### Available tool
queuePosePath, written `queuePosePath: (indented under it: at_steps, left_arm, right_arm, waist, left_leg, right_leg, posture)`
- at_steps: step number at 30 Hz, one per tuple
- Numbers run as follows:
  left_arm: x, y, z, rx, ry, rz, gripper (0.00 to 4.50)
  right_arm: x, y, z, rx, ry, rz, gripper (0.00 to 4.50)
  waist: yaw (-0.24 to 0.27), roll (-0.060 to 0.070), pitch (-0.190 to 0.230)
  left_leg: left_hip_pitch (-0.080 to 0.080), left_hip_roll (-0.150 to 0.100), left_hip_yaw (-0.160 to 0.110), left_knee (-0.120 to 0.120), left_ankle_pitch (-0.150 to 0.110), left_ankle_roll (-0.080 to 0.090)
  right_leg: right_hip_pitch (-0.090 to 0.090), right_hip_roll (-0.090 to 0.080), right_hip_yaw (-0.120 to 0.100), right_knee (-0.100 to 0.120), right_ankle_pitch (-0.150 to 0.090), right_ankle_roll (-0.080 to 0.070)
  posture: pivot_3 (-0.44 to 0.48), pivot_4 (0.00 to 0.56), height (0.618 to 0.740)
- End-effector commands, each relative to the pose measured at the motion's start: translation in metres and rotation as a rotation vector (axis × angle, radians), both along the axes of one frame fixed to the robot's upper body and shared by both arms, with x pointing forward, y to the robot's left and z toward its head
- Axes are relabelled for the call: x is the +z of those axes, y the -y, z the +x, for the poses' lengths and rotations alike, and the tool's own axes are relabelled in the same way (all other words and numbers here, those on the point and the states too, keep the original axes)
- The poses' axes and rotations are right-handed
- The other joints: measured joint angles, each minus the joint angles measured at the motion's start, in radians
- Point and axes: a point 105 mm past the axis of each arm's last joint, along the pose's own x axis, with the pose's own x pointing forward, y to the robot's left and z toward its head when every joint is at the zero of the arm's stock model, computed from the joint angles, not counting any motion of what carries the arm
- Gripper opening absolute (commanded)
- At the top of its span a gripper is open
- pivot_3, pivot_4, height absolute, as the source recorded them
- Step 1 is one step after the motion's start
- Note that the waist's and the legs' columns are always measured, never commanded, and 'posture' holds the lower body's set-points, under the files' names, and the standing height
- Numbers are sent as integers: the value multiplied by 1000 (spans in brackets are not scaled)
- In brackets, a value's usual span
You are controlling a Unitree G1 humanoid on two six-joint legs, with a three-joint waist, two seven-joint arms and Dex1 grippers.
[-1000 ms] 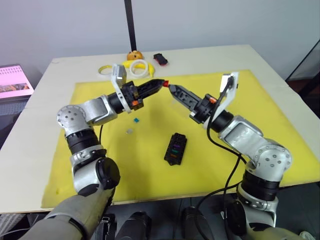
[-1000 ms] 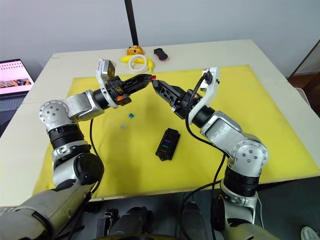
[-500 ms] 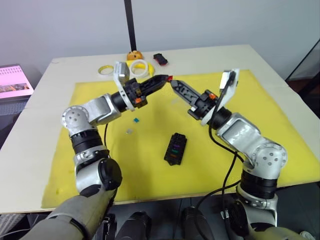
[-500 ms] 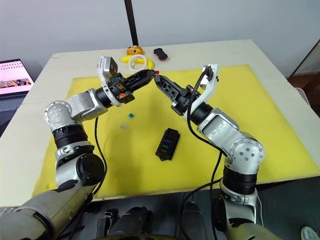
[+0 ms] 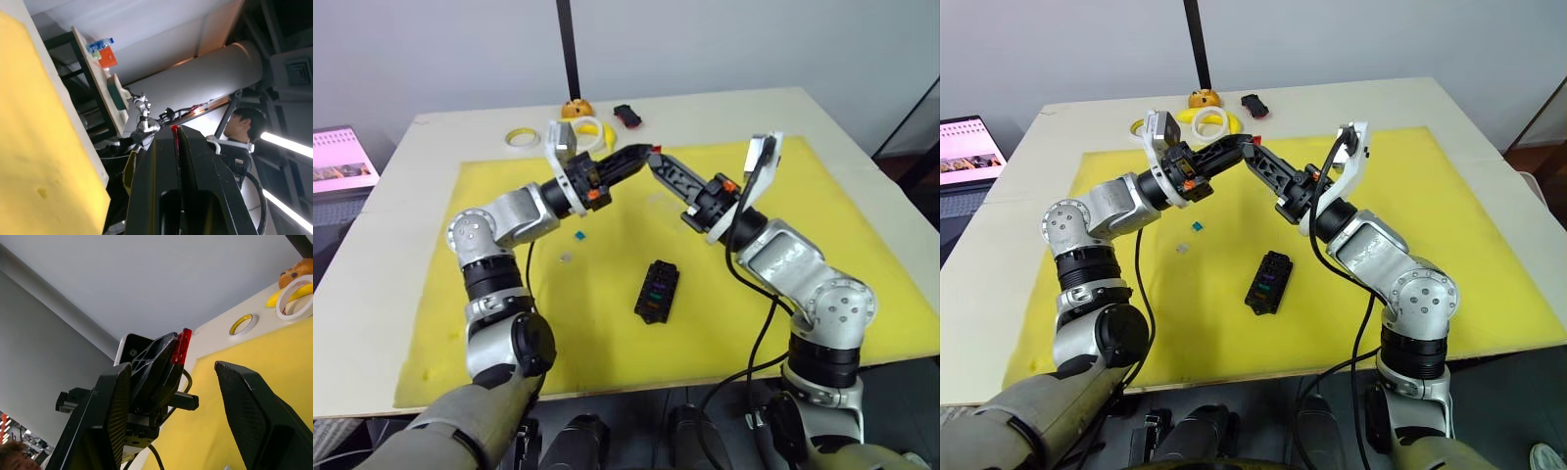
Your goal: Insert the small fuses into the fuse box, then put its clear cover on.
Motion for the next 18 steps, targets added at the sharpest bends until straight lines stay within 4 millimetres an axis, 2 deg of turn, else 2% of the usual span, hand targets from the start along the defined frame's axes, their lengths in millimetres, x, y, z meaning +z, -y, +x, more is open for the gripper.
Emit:
queuePosePath:
  at_steps: [1, 7, 10, 13, 18]
  left_arm:
    - [8, -1, -4, -1, 33, -19, 0]
    - [6, 0, -6, -5, 32, -7, 0]
    - [5, 0, -5, -1, 28, -6, 0]
    - [5, -1, -4, 5, 26, -6, 0]
    - [5, -2, -4, 6, 24, -8, 0]
  right_arm:
    - [15, 1, -6, 15, 53, 27, 2797]
    - [16, 2, -5, 13, 55, 22, 2797]
    - [14, 2, -5, 19, 52, 4, 2026]
    - [12, 2, -6, 28, 47, -14, 667]
    - [16, 4, -6, 24, 51, 8, 667]
  waist:
    - [0, 0, 0]
    - [1, 0, 0]
    - [1, 0, 0]
    - [1, 0, 0]
    - [1, 0, 0]
  left_leg:
    - [0, 0, 0, 0, 0, 0]
    - [0, 0, 0, 0, 0, 0]
    - [0, 0, 0, 0, 0, 0]
    - [0, 0, 0, 0, 0, 0]
    - [0, 0, 0, 0, 0, 0]
  right_leg:
    - [0, 0, 0, 0, 0, 0]
    - [0, 0, 0, 0, 0, 0]
    - [0, 0, 0, 0, 0, 0]
    - [0, 0, 0, 0, 0, 0]
    - [0, 0, 0, 0, 0, 0]
  posture:
    - [0, 150, 740]
    - [0, 150, 740]
    - [0, 150, 740]
    - [0, 150, 740]
    - [0, 150, 740]
